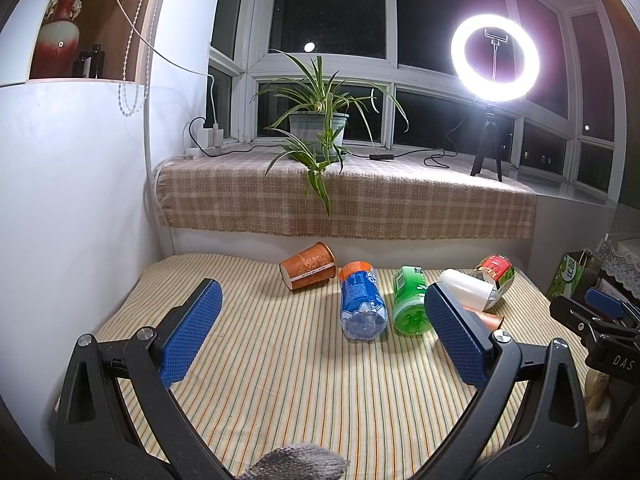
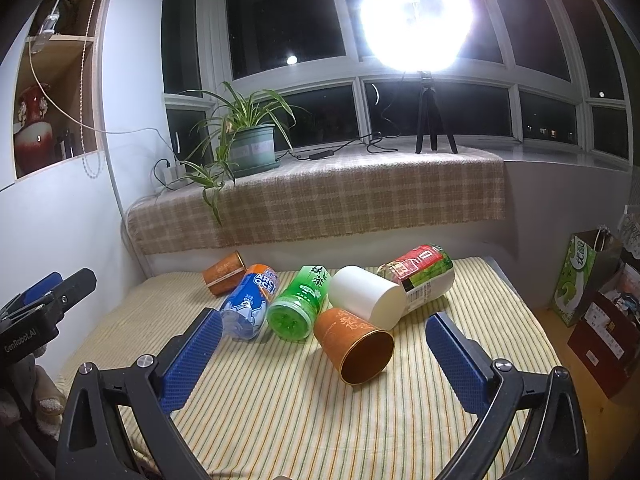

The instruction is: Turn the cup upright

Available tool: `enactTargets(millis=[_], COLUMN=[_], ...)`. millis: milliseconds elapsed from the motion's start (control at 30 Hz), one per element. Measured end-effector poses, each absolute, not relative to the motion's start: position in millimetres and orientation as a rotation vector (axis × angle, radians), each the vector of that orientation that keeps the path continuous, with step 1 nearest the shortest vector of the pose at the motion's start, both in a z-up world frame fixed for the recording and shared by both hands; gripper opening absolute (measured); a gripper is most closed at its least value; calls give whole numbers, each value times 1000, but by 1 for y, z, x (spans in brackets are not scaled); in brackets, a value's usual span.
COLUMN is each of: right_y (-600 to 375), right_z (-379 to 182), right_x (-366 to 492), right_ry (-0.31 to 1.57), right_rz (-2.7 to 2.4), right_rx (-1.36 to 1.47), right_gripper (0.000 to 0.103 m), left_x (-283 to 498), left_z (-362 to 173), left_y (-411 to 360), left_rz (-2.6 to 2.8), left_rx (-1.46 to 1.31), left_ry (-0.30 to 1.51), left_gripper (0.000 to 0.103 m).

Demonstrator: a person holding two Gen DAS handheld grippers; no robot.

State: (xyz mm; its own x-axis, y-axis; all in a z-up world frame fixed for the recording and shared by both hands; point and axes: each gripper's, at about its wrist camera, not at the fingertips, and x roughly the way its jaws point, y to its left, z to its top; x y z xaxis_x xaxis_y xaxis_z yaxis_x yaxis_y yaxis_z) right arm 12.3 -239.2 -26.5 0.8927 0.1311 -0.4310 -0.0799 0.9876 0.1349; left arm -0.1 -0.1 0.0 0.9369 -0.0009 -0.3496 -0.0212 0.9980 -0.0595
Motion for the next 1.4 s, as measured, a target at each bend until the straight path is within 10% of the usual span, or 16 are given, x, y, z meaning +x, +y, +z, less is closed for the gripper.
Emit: enactTargets(millis=[1400], right_y=[-234], right_z=[-35], right_x=[23], right_ry=[504], right_rz=[149], right_rx=[142], right_gripper=[103], left_x=[0], left_z=[-1], left_y=[1], left_rz=[10], left_rx=[-58], left_ry=[360], left_gripper=[103])
